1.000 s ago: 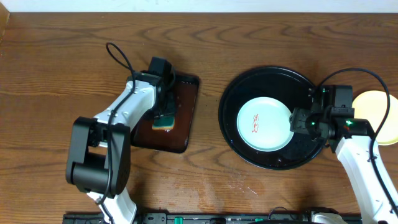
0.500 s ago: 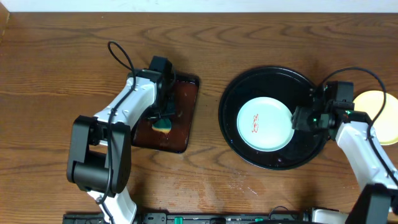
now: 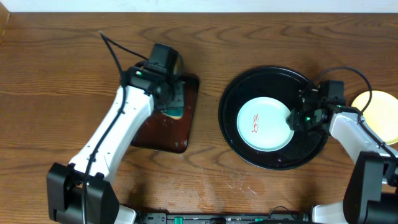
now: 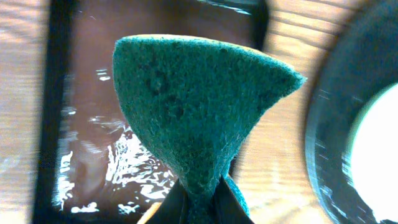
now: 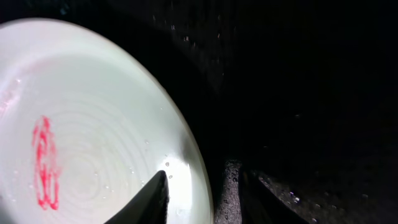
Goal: Clean dirty plates on tray and stack at the side
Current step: 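Scrub the pale green plate with the sponge while right gripper holds it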
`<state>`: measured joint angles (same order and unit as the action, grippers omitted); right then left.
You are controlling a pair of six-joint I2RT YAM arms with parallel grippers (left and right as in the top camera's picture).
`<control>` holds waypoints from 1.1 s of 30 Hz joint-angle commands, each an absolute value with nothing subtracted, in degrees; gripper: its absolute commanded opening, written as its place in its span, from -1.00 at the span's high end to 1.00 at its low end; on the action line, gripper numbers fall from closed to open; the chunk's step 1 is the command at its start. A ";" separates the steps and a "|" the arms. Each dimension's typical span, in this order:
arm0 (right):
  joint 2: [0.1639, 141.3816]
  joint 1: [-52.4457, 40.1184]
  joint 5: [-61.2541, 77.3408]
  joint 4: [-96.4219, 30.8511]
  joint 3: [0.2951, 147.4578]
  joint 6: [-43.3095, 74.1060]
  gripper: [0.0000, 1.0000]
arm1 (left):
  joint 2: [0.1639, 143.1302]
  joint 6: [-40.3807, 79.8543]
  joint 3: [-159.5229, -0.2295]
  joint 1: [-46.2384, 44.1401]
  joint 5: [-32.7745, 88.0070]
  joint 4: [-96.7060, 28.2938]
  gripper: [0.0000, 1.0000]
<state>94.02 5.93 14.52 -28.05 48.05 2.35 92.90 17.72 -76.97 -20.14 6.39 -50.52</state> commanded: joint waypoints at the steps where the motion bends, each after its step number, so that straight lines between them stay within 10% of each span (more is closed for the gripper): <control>1: 96.71 6.02 15.51 -28.01 48.84 3.90 0.39 | 92.82 17.61 -78.04 -23.92 11.14 -48.84 0.85; 8: 100.79 3.27 16.97 -27.05 47.83 3.55 0.97 | 95.31 23.88 -77.80 -33.58 14.70 -39.64 0.85; 33: 99.42 -2.90 13.72 -29.61 47.83 4.01 0.97 | 121.62 27.00 -77.80 -44.82 8.95 -18.72 0.85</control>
<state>97.32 -0.49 12.71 -28.27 49.80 4.51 118.63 27.20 -77.67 -45.56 15.38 -15.44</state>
